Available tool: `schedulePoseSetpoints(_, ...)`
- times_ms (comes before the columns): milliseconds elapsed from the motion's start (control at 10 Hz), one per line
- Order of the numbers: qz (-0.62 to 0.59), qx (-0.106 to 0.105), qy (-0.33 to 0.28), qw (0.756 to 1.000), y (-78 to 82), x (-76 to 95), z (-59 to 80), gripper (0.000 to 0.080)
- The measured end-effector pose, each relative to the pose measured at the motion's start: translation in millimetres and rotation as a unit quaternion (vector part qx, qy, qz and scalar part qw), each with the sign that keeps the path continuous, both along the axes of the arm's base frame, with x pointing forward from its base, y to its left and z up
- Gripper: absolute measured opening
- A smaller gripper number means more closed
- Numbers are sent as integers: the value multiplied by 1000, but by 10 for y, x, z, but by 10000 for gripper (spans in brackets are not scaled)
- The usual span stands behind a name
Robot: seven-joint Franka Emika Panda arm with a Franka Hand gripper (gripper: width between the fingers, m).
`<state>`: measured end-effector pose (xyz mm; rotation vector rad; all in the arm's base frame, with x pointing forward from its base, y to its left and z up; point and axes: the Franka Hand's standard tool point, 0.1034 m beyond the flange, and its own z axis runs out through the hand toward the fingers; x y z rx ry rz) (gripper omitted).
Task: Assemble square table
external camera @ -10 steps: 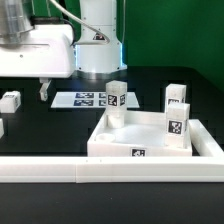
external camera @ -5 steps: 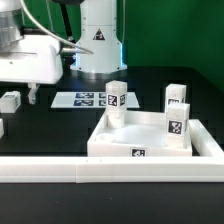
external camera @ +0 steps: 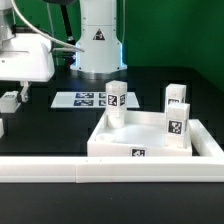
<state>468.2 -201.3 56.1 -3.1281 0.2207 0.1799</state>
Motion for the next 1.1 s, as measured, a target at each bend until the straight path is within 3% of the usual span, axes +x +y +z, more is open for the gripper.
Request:
schedulePoseSetpoints(200, 23, 4, 4, 1000, -42, -48, -18, 649)
schedulePoseSetpoints(400, 49, 13, 16, 999, -173, -325, -96, 649)
schedulePoseSetpoints(600, 47, 4, 15, 999, -286, -513, -177, 649)
schedulePoseSetpoints(1100, 44, 4, 20, 999, -359, -589, -197, 649)
